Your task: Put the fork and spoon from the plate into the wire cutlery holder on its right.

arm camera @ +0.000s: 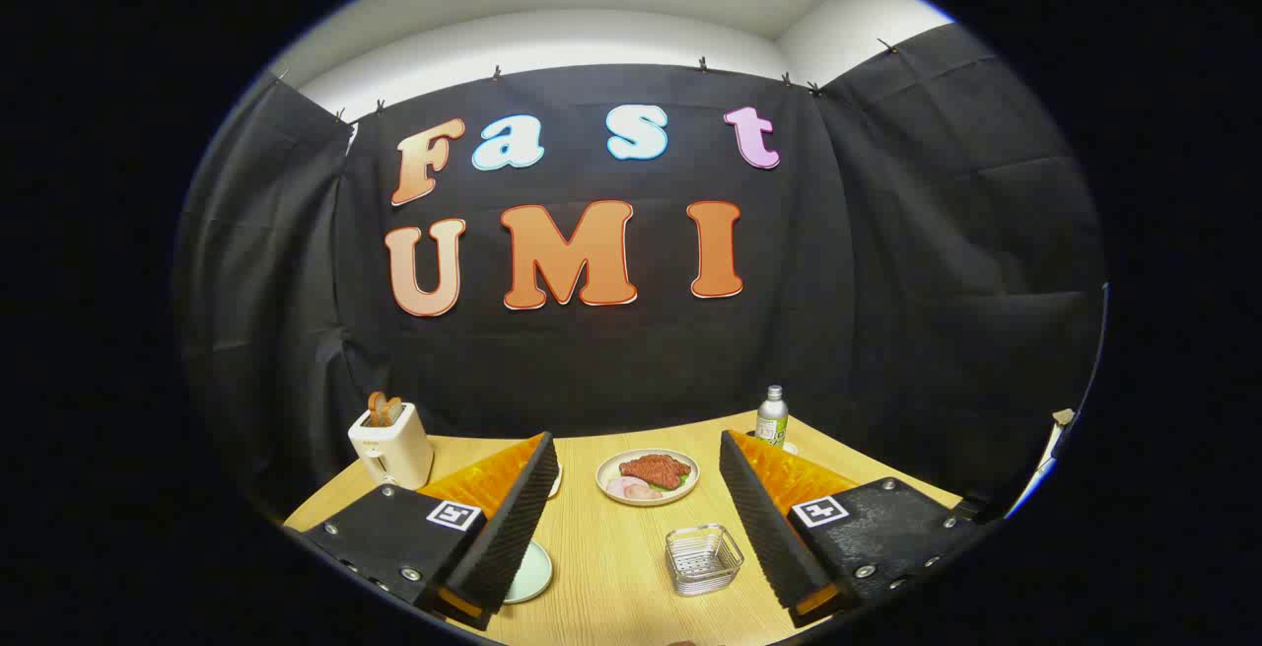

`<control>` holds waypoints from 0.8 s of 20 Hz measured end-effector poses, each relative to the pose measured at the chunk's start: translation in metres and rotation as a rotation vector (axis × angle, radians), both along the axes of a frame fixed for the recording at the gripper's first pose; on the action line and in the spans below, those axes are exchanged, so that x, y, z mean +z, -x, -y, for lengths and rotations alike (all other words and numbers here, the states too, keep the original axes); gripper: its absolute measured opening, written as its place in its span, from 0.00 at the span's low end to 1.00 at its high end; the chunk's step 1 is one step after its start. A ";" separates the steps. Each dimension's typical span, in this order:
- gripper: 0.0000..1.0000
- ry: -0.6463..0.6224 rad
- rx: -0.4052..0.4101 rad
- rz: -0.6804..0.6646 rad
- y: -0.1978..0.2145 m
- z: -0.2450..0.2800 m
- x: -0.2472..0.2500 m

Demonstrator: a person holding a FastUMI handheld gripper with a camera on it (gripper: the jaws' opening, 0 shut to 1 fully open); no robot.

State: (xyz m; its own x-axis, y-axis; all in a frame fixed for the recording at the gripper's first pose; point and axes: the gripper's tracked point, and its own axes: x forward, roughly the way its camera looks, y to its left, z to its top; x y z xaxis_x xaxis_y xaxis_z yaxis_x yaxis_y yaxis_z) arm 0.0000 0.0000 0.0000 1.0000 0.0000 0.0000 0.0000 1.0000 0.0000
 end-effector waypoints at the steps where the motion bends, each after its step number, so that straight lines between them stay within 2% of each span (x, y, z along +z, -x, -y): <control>1: 0.99 -0.007 -0.004 -0.005 0.001 0.001 -0.001; 16: 0.99 -0.032 -0.051 -0.058 0.005 0.013 -0.012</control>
